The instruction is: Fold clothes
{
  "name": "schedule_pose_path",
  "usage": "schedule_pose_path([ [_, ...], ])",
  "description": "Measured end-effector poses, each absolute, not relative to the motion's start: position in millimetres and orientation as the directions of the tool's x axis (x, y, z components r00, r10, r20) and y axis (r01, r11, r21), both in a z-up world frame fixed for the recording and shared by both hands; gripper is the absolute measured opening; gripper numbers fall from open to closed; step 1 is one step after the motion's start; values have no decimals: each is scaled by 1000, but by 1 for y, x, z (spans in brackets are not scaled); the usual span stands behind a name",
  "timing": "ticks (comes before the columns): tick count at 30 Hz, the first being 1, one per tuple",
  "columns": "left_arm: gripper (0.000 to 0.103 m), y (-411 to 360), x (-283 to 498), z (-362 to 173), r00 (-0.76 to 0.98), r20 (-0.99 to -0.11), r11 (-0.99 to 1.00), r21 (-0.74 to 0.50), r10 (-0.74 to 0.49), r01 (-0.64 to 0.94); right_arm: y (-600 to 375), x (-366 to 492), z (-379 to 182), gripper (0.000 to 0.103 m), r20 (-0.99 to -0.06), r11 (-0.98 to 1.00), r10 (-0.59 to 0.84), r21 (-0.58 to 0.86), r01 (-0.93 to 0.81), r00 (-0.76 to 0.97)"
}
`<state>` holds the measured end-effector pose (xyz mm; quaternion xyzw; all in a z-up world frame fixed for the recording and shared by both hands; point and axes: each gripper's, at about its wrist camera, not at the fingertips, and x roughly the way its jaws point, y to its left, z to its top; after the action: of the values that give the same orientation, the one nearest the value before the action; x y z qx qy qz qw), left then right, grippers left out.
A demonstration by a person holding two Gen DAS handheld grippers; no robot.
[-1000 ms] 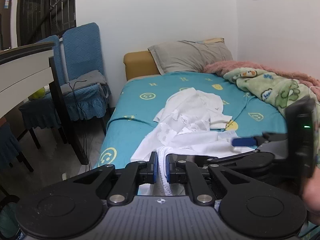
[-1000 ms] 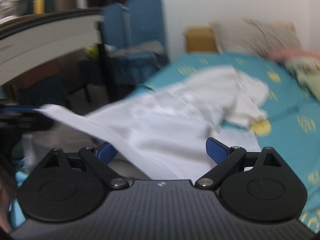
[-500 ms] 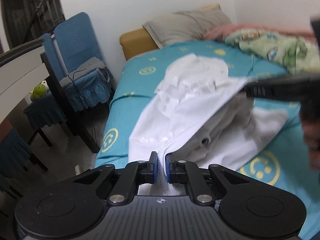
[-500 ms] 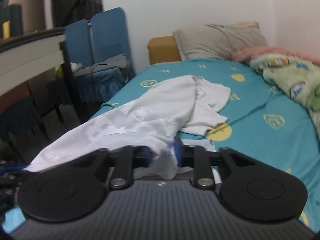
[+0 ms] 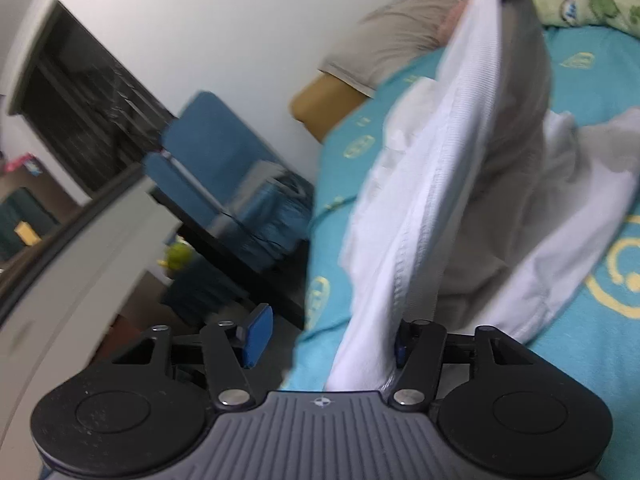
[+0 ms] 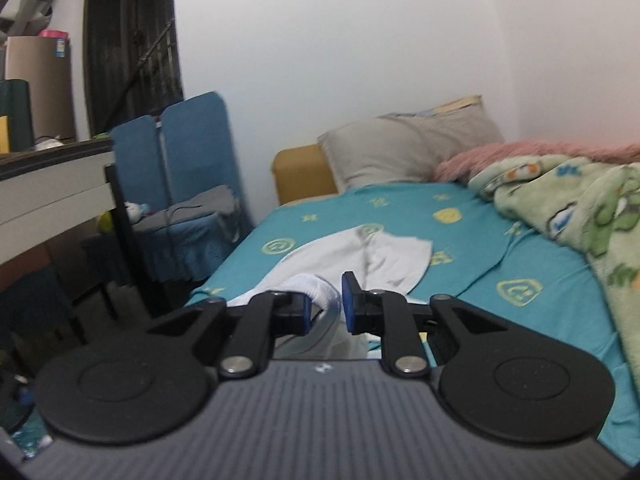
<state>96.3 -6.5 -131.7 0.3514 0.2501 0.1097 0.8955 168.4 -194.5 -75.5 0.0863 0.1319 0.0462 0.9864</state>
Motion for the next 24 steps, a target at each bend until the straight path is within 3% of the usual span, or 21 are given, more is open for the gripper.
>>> schedule_pose_path([
  [1,64,-5,97,-128,854,-353,734,678,382,-48,-194,169,-76,25,-253,985,90,166,-48,963],
  [5,72,18,101,-98,843,-333,814,548,423,-192,-200,179,-86,75,-305,991,-1,127,42,952],
  [6,81,26,102,-90,839,-336,837,498,429,-228,-202,183,-90,78,-337,990,-8,127,54,941],
  [9,86,45,105,-71,832,-365,887,360,418,-287,-204,194,-106,77,-449,991,-2,118,61,894],
  [12,86,50,107,-63,830,-389,907,302,399,-294,-197,190,-114,76,-470,996,-23,65,60,883],
  [17,89,62,90,-43,875,-341,934,215,344,-284,-210,165,-81,76,-353,989,-69,100,111,933],
  [24,89,79,76,70,921,-244,948,-19,303,-316,-219,117,42,76,-83,988,-58,139,69,995],
])
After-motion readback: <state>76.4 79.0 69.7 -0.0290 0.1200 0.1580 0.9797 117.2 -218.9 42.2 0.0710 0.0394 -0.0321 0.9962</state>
